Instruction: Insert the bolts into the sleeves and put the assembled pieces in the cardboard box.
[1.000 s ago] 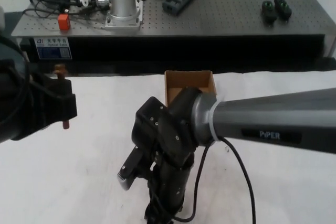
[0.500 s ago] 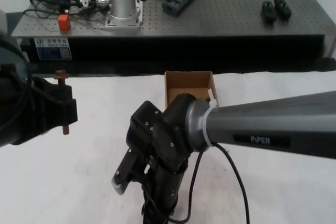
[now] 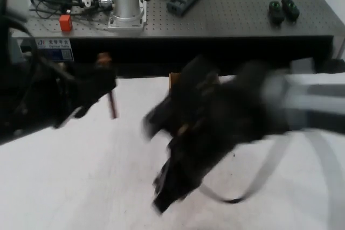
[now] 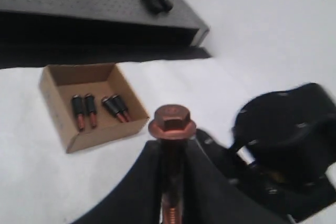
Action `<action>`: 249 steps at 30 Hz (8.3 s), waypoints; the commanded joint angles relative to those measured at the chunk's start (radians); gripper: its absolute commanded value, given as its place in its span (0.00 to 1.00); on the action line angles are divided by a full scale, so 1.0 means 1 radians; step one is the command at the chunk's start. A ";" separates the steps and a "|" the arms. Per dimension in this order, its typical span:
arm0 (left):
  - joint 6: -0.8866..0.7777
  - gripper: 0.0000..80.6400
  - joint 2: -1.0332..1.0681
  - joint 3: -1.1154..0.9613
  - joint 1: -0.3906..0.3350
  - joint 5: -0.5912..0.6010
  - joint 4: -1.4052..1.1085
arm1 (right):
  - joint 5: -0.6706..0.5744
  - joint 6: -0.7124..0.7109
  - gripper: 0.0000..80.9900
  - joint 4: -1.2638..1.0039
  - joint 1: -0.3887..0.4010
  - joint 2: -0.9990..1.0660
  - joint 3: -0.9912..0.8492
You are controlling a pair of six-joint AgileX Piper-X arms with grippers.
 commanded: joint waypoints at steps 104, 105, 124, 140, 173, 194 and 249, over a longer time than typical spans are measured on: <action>0.012 0.01 0.008 0.257 -0.103 0.107 -0.279 | 0.238 0.183 0.20 -0.185 -0.356 0.573 -0.480; 0.013 0.01 -0.010 0.257 -0.103 0.081 -0.232 | 0.239 0.183 0.31 -0.171 -0.361 0.573 -0.480; 0.051 0.01 -0.566 0.303 -0.103 -0.394 0.444 | 0.131 0.230 0.03 -0.346 -0.377 -0.410 0.443; 0.070 0.01 -0.637 0.493 -0.103 -0.273 0.271 | 0.123 0.274 0.07 -0.353 -0.377 -1.008 0.931; -0.023 0.01 -0.637 0.681 -0.103 -0.356 0.133 | 0.196 0.289 0.07 -0.494 -0.377 -1.006 1.036; -0.023 0.01 -0.640 0.681 -0.103 -0.356 0.184 | 0.196 0.289 0.07 -0.488 -0.377 -1.258 1.036; -0.023 0.01 -0.640 0.681 -0.103 -0.356 0.214 | 0.196 0.289 0.07 -0.139 -0.377 -1.423 1.036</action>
